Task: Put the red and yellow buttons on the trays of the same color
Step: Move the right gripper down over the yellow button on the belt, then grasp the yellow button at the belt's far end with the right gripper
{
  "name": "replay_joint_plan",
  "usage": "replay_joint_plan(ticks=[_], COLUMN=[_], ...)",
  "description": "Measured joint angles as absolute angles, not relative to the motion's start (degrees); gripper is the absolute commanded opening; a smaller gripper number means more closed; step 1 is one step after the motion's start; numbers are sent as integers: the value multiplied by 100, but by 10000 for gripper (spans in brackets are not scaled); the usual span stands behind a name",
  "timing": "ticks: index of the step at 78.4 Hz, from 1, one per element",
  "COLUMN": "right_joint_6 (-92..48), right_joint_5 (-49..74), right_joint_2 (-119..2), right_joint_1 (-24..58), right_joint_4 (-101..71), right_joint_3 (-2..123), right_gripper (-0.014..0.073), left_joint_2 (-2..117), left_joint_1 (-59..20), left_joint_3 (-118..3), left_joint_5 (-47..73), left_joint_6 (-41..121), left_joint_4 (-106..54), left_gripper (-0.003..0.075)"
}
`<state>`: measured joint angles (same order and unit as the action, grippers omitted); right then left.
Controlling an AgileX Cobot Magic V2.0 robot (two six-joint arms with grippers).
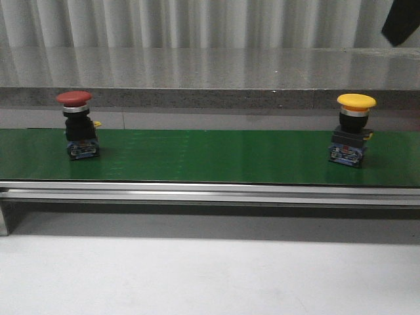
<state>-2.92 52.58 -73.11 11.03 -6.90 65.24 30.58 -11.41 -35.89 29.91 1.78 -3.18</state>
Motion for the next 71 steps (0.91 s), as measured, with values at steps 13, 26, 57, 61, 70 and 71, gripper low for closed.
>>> replay_joint_plan(ticks=[13, 26, 57, 61, 70, 71], right_joint_6=[-278, -269, -247, -247, -212, -200], right_joint_5=[5508, 5499, 5303, 5260, 5151, 5151], right_joint_2=[-8167, -8745, -9440, -9440, -9428, -9415], right_joint_1=[1103, 885, 632, 632, 618, 619], right_joint_4=[-629, -593, -511, -511, -511, -511], right_joint_3=[6930, 7110, 7160, 7160, 7160, 7160], right_gripper=[581, 581, 61, 15, -1, -1], left_joint_2=[3046, 3046, 3046, 3046, 3046, 3046], left_joint_1=[-1141, -1141, -1141, -1141, -1141, -1141], left_joint_3=[-3589, -3589, -3589, -3589, -3589, -3589], left_joint_5=[2991, 2991, 2991, 2991, 2991, 2991], left_joint_6=[178, 178, 178, 178, 178, 178], left_joint_4=[-318, -318, -326, -326, -339, -339], left_gripper=[-20, -20, -20, -20, -20, -20])
